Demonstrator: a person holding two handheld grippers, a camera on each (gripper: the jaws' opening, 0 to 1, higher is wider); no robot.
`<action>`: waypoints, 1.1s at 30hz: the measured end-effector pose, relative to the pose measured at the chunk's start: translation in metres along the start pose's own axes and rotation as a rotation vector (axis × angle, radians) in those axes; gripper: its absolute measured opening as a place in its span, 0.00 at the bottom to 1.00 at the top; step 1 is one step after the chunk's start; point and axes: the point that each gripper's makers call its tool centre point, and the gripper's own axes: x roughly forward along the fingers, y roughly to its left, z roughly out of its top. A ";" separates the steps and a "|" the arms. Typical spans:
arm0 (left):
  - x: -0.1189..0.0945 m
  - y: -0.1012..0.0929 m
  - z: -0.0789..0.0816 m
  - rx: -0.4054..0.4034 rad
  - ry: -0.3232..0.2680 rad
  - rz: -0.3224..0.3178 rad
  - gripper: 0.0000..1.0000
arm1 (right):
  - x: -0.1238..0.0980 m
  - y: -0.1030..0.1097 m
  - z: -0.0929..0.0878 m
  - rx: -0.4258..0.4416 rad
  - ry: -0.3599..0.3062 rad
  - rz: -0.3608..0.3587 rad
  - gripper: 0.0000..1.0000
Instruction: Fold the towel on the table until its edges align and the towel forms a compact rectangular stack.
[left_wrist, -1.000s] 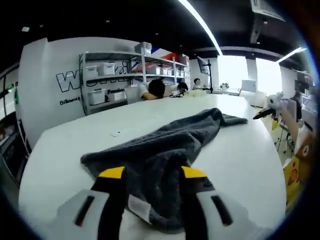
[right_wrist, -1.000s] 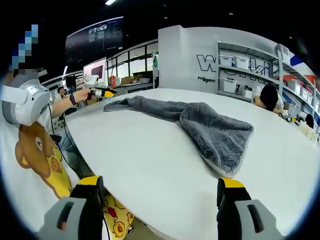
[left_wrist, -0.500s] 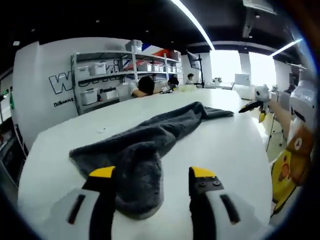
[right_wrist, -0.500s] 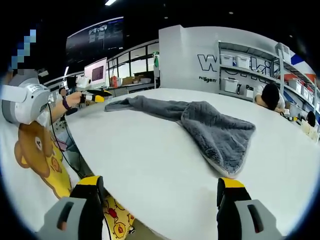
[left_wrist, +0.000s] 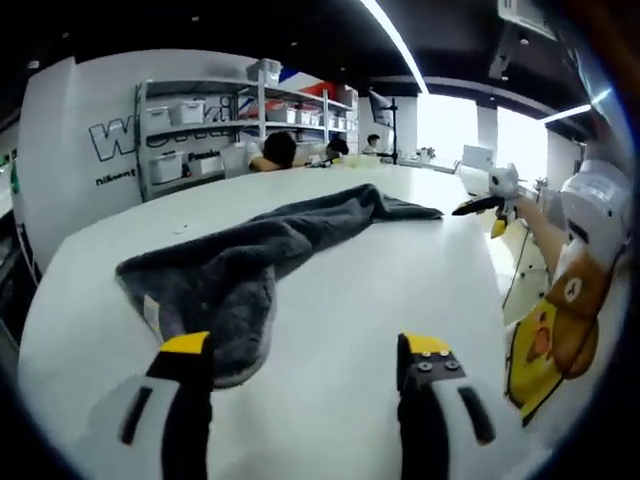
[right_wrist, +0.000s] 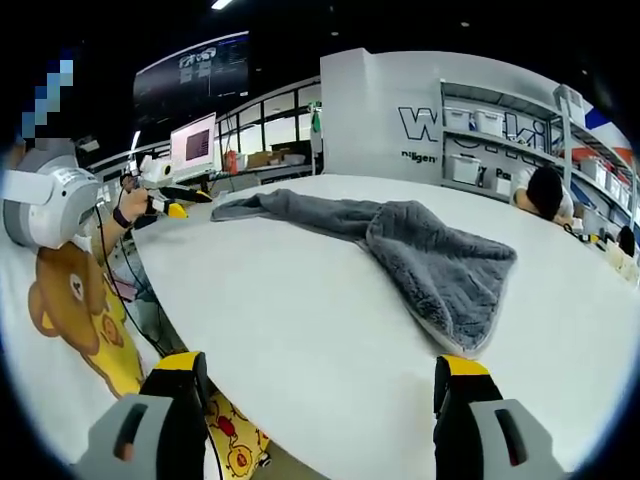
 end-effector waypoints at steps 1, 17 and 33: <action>-0.002 -0.001 0.000 -0.001 -0.002 0.003 0.80 | 0.000 0.001 0.000 -0.001 0.001 0.001 0.98; -0.030 -0.020 -0.015 0.002 0.015 0.081 0.91 | -0.001 -0.009 -0.002 -0.008 0.013 0.019 0.98; -0.041 -0.036 -0.022 -0.042 -0.002 0.103 0.97 | -0.004 -0.011 -0.004 -0.010 0.004 0.017 0.99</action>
